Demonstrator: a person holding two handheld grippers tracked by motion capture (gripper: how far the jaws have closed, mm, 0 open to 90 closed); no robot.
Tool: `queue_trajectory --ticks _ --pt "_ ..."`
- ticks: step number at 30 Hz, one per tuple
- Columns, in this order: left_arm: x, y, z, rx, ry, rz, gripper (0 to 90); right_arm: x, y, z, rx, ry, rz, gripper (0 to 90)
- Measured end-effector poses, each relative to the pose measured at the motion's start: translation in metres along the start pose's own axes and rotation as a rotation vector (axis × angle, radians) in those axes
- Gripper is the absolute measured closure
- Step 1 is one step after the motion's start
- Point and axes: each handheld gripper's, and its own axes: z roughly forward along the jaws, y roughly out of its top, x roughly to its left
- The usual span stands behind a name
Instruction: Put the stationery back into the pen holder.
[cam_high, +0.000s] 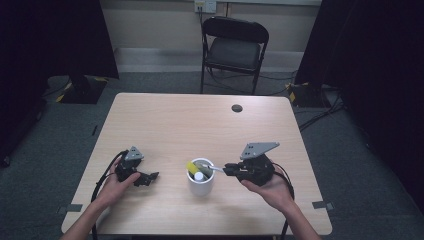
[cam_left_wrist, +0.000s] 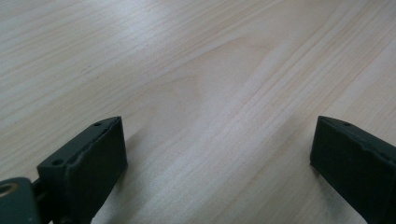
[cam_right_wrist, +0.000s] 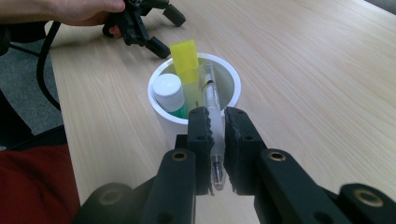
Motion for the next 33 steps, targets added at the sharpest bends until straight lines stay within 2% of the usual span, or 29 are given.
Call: queue_trajectory --ticks 17,23,33 --pt "0.0 0.0 0.0 0.0 0.0 0.0 3.1 -0.002 0.019 -0.003 -0.002 0.009 -0.029 81.0" --pt "0.0 0.0 0.0 0.0 0.0 0.0 3.1 -0.003 0.027 -0.001 0.034 0.005 -0.034 81.0" --pt "0.0 0.0 0.0 0.0 0.0 0.0 3.1 -0.002 0.031 -0.001 0.004 0.009 -0.045 80.9"
